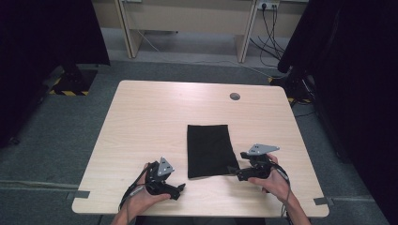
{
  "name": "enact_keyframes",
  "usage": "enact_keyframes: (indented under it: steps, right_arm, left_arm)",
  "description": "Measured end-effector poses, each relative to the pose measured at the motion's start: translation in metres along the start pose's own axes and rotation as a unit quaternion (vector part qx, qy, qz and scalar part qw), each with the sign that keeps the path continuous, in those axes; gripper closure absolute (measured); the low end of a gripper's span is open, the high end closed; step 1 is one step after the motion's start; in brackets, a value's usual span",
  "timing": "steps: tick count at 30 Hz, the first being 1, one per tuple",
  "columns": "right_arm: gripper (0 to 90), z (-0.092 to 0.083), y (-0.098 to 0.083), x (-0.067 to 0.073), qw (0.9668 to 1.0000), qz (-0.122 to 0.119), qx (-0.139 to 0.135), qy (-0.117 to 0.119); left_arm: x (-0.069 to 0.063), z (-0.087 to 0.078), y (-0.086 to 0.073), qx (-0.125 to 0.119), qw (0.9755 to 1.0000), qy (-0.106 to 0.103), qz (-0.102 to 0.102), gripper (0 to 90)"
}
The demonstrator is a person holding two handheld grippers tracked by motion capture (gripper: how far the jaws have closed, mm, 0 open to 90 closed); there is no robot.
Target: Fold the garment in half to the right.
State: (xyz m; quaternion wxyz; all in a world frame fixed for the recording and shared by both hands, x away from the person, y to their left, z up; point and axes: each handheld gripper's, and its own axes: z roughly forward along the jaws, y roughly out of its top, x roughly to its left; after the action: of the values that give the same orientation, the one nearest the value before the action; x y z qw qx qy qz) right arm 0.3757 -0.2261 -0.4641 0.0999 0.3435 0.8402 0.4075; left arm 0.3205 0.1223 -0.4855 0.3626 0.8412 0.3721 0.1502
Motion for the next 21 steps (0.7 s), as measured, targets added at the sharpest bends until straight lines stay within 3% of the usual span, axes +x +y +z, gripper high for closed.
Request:
enact_keyframes:
  steps: [21]
  right_arm:
    - [16.8, -0.019, -0.025, -0.001, 0.9995, -0.003, 0.019, -0.027]
  left_arm:
    - [0.000, 0.000, 0.000, 0.000, 1.0000, -0.001, 0.001, 0.0]
